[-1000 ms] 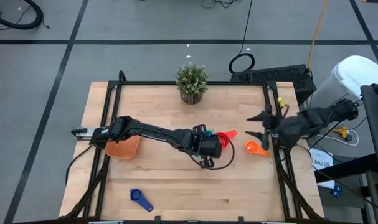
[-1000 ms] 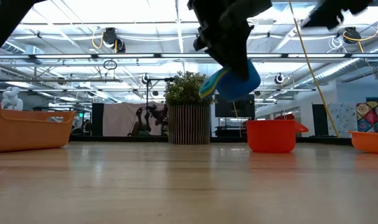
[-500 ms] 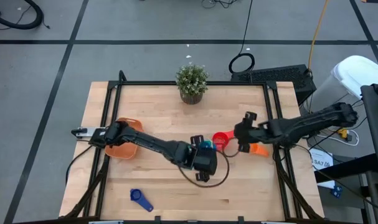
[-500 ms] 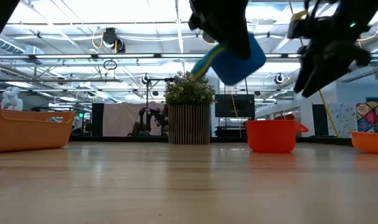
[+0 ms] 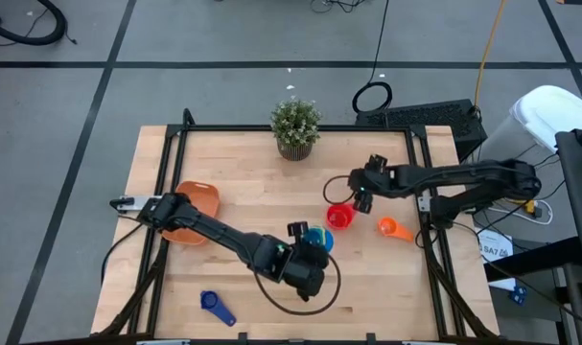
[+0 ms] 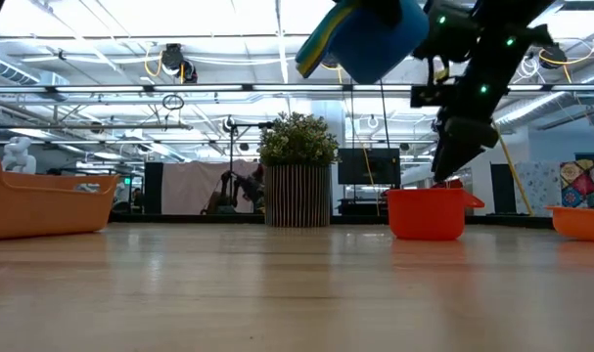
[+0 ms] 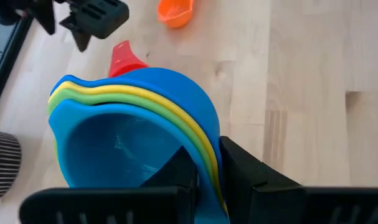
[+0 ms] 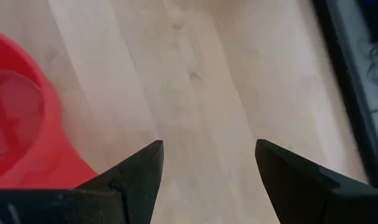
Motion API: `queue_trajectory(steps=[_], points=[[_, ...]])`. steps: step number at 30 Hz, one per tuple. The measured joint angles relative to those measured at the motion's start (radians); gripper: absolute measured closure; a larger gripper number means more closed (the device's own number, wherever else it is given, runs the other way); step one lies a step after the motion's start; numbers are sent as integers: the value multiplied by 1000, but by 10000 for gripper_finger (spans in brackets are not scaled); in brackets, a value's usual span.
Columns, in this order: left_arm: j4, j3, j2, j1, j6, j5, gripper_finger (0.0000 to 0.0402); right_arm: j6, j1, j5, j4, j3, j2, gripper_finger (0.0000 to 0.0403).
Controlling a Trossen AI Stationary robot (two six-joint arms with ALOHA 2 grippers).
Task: Nest measuring cups in basket
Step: Stack the stacked measuring cups on top of the red measuring cup
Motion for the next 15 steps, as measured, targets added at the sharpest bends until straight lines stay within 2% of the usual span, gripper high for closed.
queue_trajectory(steps=[7,9,13,15], points=[[1,0,-1,6,12,-30,356,-25,-56,-174,-4,0,59,154],[1,0,-2,10,14,-31,356,-32,-57,-271,-18,0,69,154],[1,0,-2,18,15,-31,356,-17,-35,-564,-52,0,67,154],[1,0,-2,18,16,-33,356,-1,-9,-634,-56,0,51,154]])
